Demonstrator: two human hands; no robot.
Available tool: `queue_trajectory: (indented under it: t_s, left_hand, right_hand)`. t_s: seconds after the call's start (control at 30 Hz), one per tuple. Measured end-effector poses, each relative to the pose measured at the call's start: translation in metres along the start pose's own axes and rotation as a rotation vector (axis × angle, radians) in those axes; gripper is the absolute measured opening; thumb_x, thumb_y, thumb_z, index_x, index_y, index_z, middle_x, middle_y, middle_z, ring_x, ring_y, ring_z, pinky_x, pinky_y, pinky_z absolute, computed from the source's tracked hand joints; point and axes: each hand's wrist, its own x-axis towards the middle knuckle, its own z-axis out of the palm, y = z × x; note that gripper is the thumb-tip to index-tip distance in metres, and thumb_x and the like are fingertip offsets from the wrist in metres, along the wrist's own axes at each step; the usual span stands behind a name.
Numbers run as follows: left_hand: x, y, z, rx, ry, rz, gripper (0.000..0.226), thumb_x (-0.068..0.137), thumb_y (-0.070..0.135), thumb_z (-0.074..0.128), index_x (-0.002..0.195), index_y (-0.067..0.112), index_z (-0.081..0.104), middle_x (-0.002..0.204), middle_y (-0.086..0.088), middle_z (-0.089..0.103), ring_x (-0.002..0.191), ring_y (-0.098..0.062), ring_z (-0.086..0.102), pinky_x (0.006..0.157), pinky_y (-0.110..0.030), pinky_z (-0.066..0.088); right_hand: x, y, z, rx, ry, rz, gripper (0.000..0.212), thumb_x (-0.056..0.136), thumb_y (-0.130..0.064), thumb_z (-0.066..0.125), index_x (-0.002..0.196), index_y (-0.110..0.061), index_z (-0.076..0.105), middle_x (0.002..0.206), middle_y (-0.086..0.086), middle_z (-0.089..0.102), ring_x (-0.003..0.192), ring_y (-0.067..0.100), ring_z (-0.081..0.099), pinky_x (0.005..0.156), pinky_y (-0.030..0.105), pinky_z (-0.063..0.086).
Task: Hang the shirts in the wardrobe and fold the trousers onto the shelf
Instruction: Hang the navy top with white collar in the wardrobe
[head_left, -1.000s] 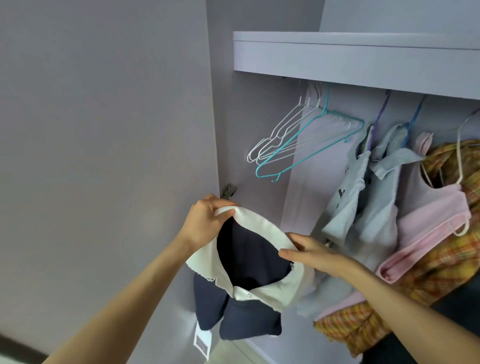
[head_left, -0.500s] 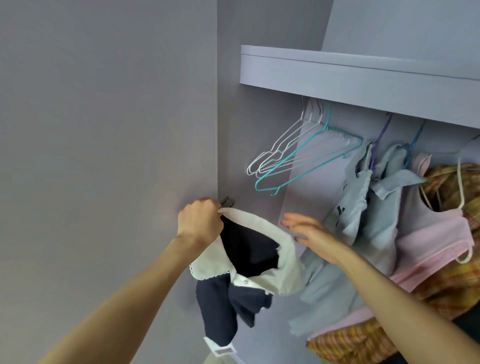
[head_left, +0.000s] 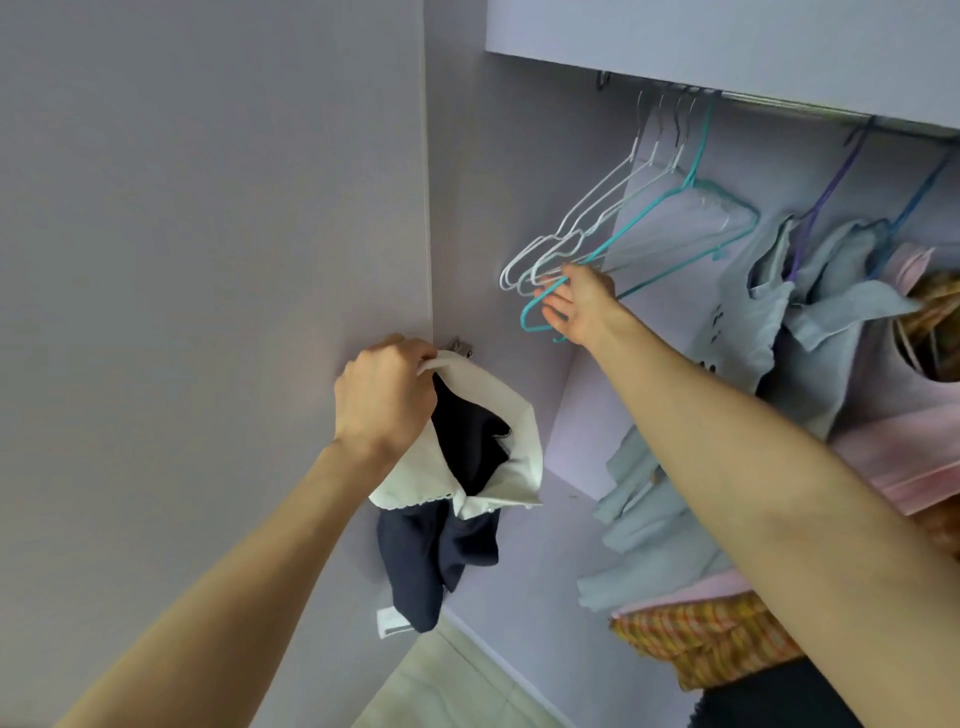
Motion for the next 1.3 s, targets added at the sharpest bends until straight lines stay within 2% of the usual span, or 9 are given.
queue_trajectory:
  t_s: [0.13,0.23,0.4,0.6,0.87,1.0,1.1,1.2,1.3]
  left_hand:
    - [-0.003,-0.001,-0.003,-0.009,-0.010,-0.007,0.029,0.084,0.006,0.052,0.101,0.020,0.070,0.098,-0.004,0.066,0.087,-0.035,0.058,0.066,-0.029,0.035]
    - [-0.004,0.004,-0.003,-0.016,-0.038,-0.004,0.027,0.086,0.008,0.052,0.102,0.020,0.069,0.097,-0.004,0.065,0.087,-0.035,0.058,0.067,-0.029,0.035]
    - [-0.006,0.014,0.001,-0.048,-0.081,0.021,0.025,0.086,0.007,0.051,0.100,0.017,0.069,0.095,-0.006,0.065,0.086,-0.036,0.058,0.067,-0.029,0.037]
    - [-0.010,0.019,0.005,-0.064,-0.142,0.011,0.023,0.089,0.013,0.051,0.102,0.018,0.069,0.096,-0.007,0.065,0.089,-0.037,0.057,0.069,-0.030,0.039]
    - [-0.023,0.009,0.014,-0.055,-0.171,-0.032,0.025,0.097,0.029,0.045,0.113,0.020,0.063,0.111,-0.007,0.051,0.088,-0.041,0.057,0.070,-0.035,0.038]
    - [-0.031,0.004,0.024,0.002,-0.187,-0.038,0.028,0.098,0.031,0.040,0.108,0.016,0.061,0.111,-0.009,0.058,0.090,-0.039,0.057,0.069,-0.035,0.039]
    - [-0.039,0.004,0.031,0.029,-0.223,-0.062,0.029,0.098,0.033,0.040,0.104,0.010,0.056,0.083,-0.009,0.054,0.080,-0.031,0.048,0.066,-0.034,0.035]
    - [-0.048,0.005,0.036,-0.039,-0.268,-0.050,0.028,0.098,0.032,0.040,0.102,0.008,0.055,0.068,0.003,0.033,0.096,-0.032,0.048,0.067,-0.035,0.036]
    - [-0.054,0.005,0.040,-0.070,-0.297,-0.021,0.027,0.099,0.032,0.039,0.104,0.009,0.054,0.078,-0.005,0.049,0.105,-0.032,0.045,0.066,-0.036,0.038]
  right_hand:
    - [-0.003,0.002,-0.009,-0.390,0.230,-0.231,0.034,0.099,-0.020,0.028,0.073,-0.010,0.046,0.068,0.008,0.062,0.043,0.014,0.060,0.063,0.034,0.052]
    - [-0.009,0.001,-0.025,-0.722,0.401,-0.362,0.042,0.100,-0.027,0.024,0.102,-0.002,0.057,0.104,0.019,0.066,0.092,0.032,0.065,0.085,0.039,0.049]
    - [-0.018,-0.007,-0.043,-0.661,0.439,-0.493,0.045,0.102,-0.024,0.023,0.104,0.003,0.059,0.112,0.022,0.061,0.104,0.037,0.056,0.081,0.034,0.043]
    - [-0.028,-0.010,-0.065,-0.468,0.330,-0.541,0.040,0.100,-0.020,0.030,0.063,-0.021,0.046,0.084,0.009,0.054,0.080,0.024,0.051,0.088,0.041,0.047]
    - [-0.089,0.092,-0.100,-0.517,0.248,-0.592,0.040,0.098,-0.012,0.035,0.061,-0.026,0.036,0.061,-0.004,0.044,0.067,0.020,0.044,0.074,0.050,0.045]
    - [-0.127,0.146,-0.130,-0.476,0.182,-0.614,0.029,0.098,-0.003,0.037,0.074,-0.020,0.040,0.061,-0.002,0.048,0.056,0.013,0.050,0.062,0.035,0.044]
    - [-0.130,0.148,-0.137,-0.217,0.079,-0.366,0.022,0.093,0.000,0.048,0.109,-0.015,0.043,0.072,0.003,0.055,0.057,0.011,0.055,0.060,0.024,0.049]
    - [-0.118,0.128,-0.140,-0.200,0.268,-0.199,0.009,0.090,-0.016,0.058,0.090,-0.016,0.050,0.069,0.001,0.048,0.054,0.011,0.044,0.053,0.021,0.040]
    - [-0.117,0.139,-0.148,-0.320,0.465,-0.247,0.036,0.093,-0.034,0.053,0.066,-0.010,0.050,0.063,-0.005,0.045,0.058,0.007,0.042,0.065,0.025,0.033]
